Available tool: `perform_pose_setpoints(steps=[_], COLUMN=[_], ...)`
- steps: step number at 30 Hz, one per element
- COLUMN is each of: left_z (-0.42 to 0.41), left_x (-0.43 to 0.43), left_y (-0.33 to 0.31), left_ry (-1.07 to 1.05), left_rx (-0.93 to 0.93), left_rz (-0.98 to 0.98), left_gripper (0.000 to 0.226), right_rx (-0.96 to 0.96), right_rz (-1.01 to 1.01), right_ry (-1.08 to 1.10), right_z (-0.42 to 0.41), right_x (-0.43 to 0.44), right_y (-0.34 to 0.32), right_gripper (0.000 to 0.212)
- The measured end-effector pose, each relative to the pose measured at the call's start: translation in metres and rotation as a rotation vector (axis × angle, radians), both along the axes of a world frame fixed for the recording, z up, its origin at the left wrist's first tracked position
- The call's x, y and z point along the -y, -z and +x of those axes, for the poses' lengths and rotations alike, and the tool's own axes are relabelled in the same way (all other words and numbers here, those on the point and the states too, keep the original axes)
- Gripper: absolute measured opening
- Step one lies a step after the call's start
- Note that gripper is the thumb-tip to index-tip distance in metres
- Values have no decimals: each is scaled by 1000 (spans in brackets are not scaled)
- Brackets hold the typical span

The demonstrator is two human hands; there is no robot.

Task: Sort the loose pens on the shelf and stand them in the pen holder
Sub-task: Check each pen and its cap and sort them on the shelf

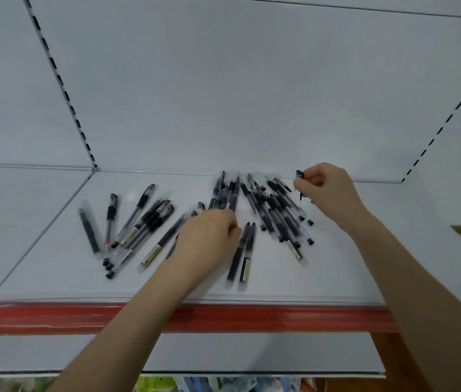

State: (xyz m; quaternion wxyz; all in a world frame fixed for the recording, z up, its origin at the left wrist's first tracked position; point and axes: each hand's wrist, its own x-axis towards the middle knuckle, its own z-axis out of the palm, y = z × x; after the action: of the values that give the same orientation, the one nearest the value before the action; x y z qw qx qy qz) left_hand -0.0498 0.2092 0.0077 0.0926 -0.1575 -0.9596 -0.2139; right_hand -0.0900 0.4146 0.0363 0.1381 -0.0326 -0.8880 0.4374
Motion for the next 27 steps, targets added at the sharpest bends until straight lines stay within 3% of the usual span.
perform_pose_setpoints(steps=[8,15,22,27], left_z=[-9,-16,-23,-23], left_x=[-56,-76,-60,-63], left_y=[0,3,-5,-7], left_ry=[134,59,103,150], left_rx=[16,21,173,175], left_rz=[-87,-221,-255,-201], left_gripper=[22,51,47,37], right_rx=[4,19,37,43], right_rz=[-73,-44,-42,-42], right_ry=[86,107,83,64], right_z=[23,34,31,26], right_x=[-33,-46,-43,-34], right_y=[12,22,24,24], right_gripper=[10,9,10,11])
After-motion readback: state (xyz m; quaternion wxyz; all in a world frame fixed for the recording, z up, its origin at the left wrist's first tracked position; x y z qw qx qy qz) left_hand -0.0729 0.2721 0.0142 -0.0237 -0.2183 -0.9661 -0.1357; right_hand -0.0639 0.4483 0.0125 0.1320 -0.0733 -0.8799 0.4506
